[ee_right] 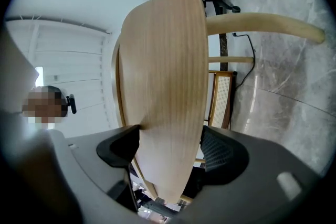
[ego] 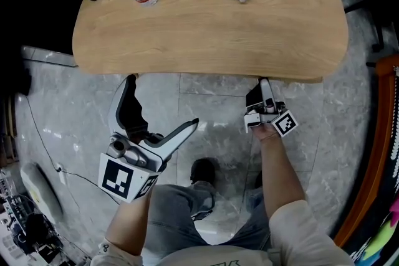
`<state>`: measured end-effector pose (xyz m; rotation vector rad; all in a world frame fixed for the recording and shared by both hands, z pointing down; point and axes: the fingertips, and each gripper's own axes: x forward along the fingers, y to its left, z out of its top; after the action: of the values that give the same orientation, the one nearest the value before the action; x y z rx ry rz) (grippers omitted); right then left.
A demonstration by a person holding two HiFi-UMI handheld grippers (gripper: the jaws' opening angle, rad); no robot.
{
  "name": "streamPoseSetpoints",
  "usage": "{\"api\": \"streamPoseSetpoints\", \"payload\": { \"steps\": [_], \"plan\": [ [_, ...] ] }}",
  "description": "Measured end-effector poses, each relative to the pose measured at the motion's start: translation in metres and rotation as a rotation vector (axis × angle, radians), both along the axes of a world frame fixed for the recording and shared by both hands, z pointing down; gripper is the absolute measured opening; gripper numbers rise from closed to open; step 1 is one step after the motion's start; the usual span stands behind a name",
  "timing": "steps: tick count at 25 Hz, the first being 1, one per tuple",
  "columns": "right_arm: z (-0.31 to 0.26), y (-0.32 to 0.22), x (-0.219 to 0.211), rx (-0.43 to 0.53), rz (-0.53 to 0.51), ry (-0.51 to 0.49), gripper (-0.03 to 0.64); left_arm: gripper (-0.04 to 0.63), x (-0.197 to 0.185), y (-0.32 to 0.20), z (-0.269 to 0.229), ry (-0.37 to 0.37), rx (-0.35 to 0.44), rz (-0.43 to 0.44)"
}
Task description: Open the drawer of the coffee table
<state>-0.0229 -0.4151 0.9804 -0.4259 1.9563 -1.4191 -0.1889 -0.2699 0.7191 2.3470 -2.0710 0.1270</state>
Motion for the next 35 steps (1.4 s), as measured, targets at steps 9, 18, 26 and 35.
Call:
{"api": "streamPoseSetpoints", "payload": {
  "steps": [9,18,26,35],
  "plan": [
    [-0.003,0.039,0.014,-0.022,-0.02,0.008,0.365,0.563,0.01,0.005,-0.004,0.027,0.0,0.012],
    [0.002,0.095,0.04,-0.048,-0.095,0.01,0.367,0.563,0.024,0.008,-0.007,0.046,0.001,0.029],
    [-0.004,0.137,0.054,-0.057,-0.157,0.023,0.368,0.564,0.034,0.017,-0.009,0.062,-0.015,0.045],
    [0.008,0.144,0.061,-0.04,-0.21,0.013,0.373,0.563,0.036,0.021,-0.012,0.051,-0.007,0.046]
  ]
}}
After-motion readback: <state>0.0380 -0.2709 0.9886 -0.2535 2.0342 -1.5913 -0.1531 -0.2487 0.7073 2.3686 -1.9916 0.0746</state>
